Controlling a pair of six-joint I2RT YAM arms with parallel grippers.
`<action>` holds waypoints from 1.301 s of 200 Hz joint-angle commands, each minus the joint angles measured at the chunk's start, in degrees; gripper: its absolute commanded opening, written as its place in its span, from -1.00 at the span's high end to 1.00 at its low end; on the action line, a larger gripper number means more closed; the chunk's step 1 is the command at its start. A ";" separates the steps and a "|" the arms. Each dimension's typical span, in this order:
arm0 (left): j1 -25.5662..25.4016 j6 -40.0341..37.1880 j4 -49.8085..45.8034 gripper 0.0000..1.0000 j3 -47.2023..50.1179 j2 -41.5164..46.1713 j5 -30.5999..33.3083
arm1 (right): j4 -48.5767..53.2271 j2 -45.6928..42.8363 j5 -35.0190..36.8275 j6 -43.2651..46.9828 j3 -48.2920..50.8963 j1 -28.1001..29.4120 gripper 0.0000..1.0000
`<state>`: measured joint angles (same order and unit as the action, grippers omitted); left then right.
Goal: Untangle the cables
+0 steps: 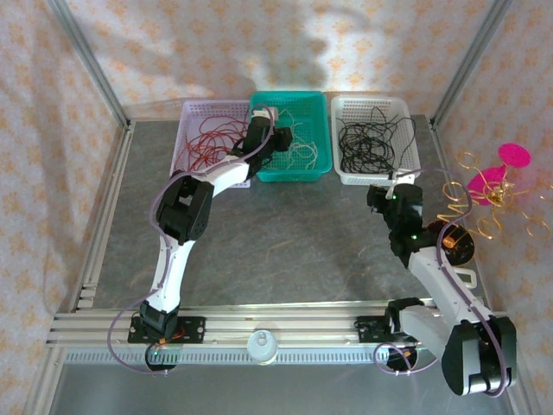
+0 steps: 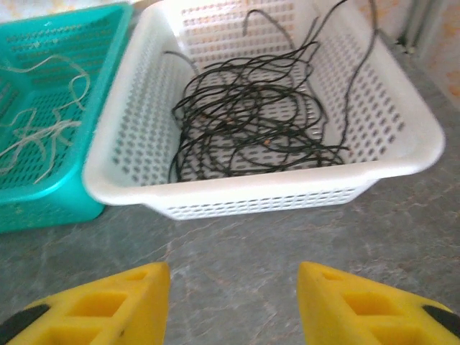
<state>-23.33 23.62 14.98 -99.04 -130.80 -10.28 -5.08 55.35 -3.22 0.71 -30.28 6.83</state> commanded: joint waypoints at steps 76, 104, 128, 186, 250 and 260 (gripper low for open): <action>-3.29 -2.60 -10.63 -0.03 8.07 20.77 5.04 | -32.10 5.70 15.90 -0.91 17.72 -1.89 -0.38; -3.62 -2.68 -10.65 0.01 18.55 30.15 3.78 | -40.34 10.07 13.30 -1.27 19.31 -4.24 -0.41; -3.58 -0.14 -6.67 0.02 30.43 36.58 4.30 | -53.53 13.29 10.21 0.72 21.98 -4.75 -0.43; -3.33 2.72 -0.58 0.04 45.24 43.87 8.23 | -77.00 32.29 -0.58 0.16 22.19 -6.92 -0.42; -0.16 -2.33 1.92 -0.53 59.17 59.27 30.34 | -66.73 31.64 4.30 0.30 17.80 -5.60 -0.99; 1.54 -5.18 5.05 -0.64 63.47 61.71 34.34 | -67.21 31.63 4.44 0.37 17.85 -5.50 -0.99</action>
<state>-25.26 23.14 14.59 -42.76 -73.36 8.97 -71.48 86.85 -0.69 0.91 -11.86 0.69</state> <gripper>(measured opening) 0.756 0.995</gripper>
